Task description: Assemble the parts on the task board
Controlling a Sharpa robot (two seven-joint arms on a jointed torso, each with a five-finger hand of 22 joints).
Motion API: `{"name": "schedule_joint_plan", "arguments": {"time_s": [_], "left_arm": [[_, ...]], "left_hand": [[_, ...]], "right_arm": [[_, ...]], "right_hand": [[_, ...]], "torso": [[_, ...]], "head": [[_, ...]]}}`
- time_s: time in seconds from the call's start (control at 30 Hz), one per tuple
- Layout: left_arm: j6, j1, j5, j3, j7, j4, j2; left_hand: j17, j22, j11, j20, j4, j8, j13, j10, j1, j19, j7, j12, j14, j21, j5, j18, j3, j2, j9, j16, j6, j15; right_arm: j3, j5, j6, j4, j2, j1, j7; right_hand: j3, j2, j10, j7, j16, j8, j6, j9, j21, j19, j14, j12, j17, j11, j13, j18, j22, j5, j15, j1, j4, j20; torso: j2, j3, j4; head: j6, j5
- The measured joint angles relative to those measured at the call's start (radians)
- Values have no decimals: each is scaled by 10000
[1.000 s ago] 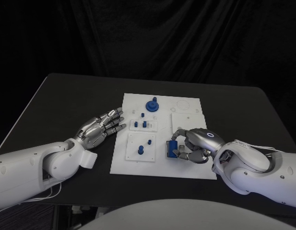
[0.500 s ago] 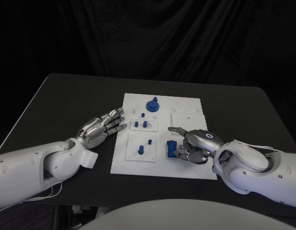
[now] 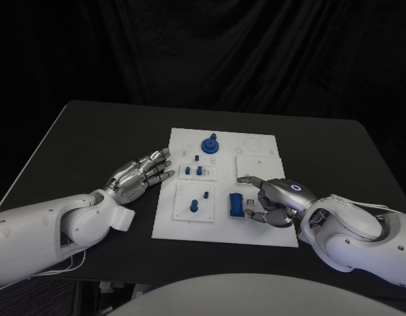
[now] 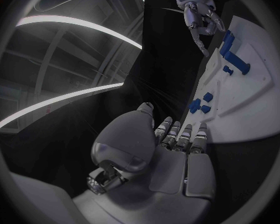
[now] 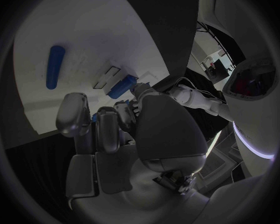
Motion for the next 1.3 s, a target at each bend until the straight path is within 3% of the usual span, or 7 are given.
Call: {"name": "schedule_joint_plan", "arguments": {"time_s": [0.13, 0.3, 0.4, 0.6, 0.73, 0.9, 1.3], "left_arm": [[0, -1, 0, 0, 0, 5, -5], [-6, -2, 0, 0, -2, 9, -12], [-10, -3, 0, 0, -3, 10, -9], [-13, -3, 0, 0, -4, 14, -3], [-13, -3, 0, 0, -5, 17, -6], [-13, -4, 0, 0, -11, 17, -12], [-11, -4, 0, 0, -25, 3, -11]], "left_hand": [[0, 0, 0, 0, 0, 0, 0, 0, 0, 0, 0, 0, 0, 0, 0, 0, 0, 0, 7, 0, 0, 0], [8, 0, 0, 0, 0, 35, 9, 0, 0, 0, 24, 38, 0, 0, 0, 0, 0, 0, 6, 39, 24, 0], [8, 12, 0, 0, 0, 40, 9, 0, 0, 0, 35, 37, 0, 0, 0, 0, 0, 0, 6, 39, 35, 0], [7, 14, 0, 0, 0, 39, 8, 0, 0, 0, 35, 37, 0, 0, 0, 0, 0, 0, 5, 39, 35, 0], [7, 14, 0, 0, 0, 40, 7, 0, 0, 0, 35, 37, 0, 0, 0, 0, 0, 0, 5, 39, 35, 0], [6, 13, 0, 0, 0, 39, 7, 0, 0, 0, 35, 79, 0, 0, 0, 0, 0, 0, 6, 39, 35, 0], [6, 13, 0, 0, 28, 39, 16, 0, 0, 0, 35, 79, 0, 0, 0, 0, 28, 0, 13, 39, 35, 0]], "right_arm": [[11, 2, -173, 367, -544, 286, -44], [26, 3, -252, 667, -1161, 635, -249], [6, 3, -171, 710, -1466, 730, -522], [-22, 5, 299, 671, -1651, 774, -1286], [-32, 6, 590, 598, -1700, 775, -1756], [-33, -31, 938, 522, -1668, 775, -2247], [-33, -167, 1693, 272, -1278, 599, -2930]], "right_hand": [[0, 173, 361, 257, 241, 1688, 2134, 406, 365, 209, 9, 404, 0, 186, 466, 1, 0, -338, 174, -173, 0, 139], [-215, 342, 1173, 226, 801, 2996, 4086, 1022, 1115, 565, 5, 1235, 0, 278, 862, 0, -1, -955, 194, -636, -3, 207], [-347, 459, 1438, 102, 1166, 3564, 4481, 1402, 1629, 587, 5, 1608, 0, 233, 862, -170, -1, -1096, 193, -799, 12, 196], [-635, 583, 1473, -86, 1242, 4334, 4669, 2101, 2031, 622, 5, 2298, 0, 198, 862, -168, -1, -1185, 193, -1428, 28, 160], [-635, 637, 1471, -145, 1242, 4525, 4728, 2386, 2303, 634, 5, 2320, 0, 126, 861, -327, -1, -917, 193, -1663, 29, 100], [-635, 657, 1471, -145, 1241, 4525, 4728, 2499, 2396, 620, 5, 2320, 0, 126, 860, -323, -1, -762, 137, -1789, 29, 86], [-678, 619, 1470, -145, 1242, 4525, 4728, 2569, 2434, 620, 13, 2320, 0, 126, 859, -320, -2, -719, 127, -1933, 40, 86]], "torso": [[1, 0, -2], [3, 0, -5], [2, 0, -7], [-1, -11, 9], [-1, -14, 4], [0, -19, 4], [11, -3, -9]], "head": [[0, -13], [0, -59], [0, -104], [0, -226], [0, -337], [0, -481], [0, -587]]}}
